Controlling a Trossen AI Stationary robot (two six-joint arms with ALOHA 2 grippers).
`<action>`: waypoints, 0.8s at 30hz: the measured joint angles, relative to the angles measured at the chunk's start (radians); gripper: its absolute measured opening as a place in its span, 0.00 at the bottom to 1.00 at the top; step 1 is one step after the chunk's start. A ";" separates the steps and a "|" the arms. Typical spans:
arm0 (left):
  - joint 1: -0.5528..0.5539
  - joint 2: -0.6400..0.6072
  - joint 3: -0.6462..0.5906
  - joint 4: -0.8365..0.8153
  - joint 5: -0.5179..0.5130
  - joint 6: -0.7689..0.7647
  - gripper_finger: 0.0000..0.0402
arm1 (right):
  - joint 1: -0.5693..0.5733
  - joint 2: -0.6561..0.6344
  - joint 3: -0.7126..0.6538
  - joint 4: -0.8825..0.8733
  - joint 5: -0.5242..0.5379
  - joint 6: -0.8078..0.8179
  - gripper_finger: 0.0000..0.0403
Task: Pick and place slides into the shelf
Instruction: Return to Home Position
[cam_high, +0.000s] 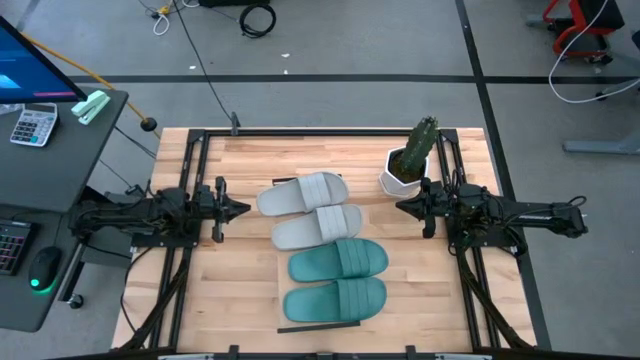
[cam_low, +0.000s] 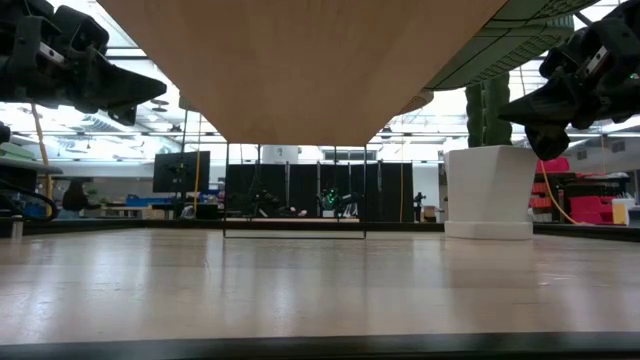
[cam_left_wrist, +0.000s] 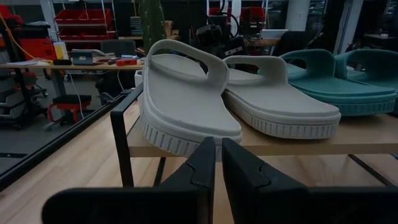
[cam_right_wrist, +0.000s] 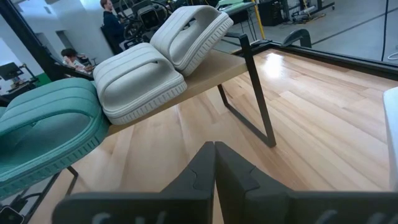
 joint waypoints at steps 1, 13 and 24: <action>0.000 0.000 0.000 0.000 0.000 0.000 0.09 | 0.000 0.000 0.000 0.000 0.000 0.000 0.04; 0.000 0.000 0.000 0.001 0.000 0.000 0.05 | 0.000 0.000 0.000 0.000 0.000 0.000 0.04; 0.000 0.000 0.000 0.001 0.000 0.000 0.09 | 0.000 0.000 0.000 0.000 0.000 0.000 0.04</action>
